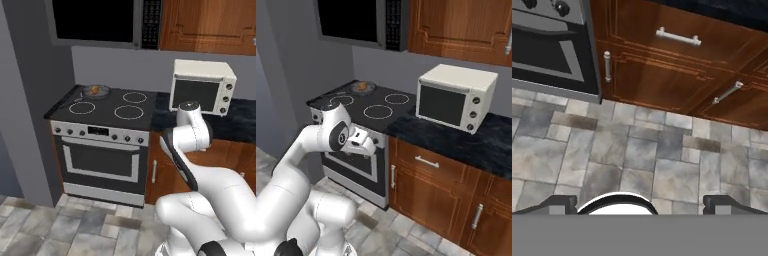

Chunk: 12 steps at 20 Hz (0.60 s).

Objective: Take the chicken drumsticks from the pan and place one on each plate on the dining counter.

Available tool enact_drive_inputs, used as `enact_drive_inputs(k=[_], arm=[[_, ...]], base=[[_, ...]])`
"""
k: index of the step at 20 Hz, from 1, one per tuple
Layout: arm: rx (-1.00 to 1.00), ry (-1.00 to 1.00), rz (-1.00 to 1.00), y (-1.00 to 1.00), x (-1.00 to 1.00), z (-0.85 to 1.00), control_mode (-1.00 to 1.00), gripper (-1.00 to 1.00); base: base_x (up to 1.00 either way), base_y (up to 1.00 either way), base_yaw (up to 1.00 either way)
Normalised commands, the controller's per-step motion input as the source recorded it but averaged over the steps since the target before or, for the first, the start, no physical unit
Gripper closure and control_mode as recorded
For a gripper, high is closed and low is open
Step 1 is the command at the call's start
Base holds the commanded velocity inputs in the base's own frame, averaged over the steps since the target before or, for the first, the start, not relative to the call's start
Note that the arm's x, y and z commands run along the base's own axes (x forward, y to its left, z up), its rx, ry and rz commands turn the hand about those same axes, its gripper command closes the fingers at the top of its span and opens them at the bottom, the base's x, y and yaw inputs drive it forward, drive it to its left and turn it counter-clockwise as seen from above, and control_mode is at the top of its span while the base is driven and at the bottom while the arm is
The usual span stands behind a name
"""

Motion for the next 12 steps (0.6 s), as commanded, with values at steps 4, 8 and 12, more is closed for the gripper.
enact_drive_inputs(k=[4, 8, 12], arm=[[0.00, 0.00, 0.00, 0.00, 0.00, 0.00, 1.00, -1.00], [0.00, 0.00, 0.00, 0.00, 0.00, 0.00, 1.00, -1.00], [0.00, 0.00, 0.00, 0.00, 0.00, 0.00, 1.00, -1.00]], base=[[0.49, 0.73, -0.50], [0.39, 0.72, -0.24], [0.49, 0.62, 0.00]])
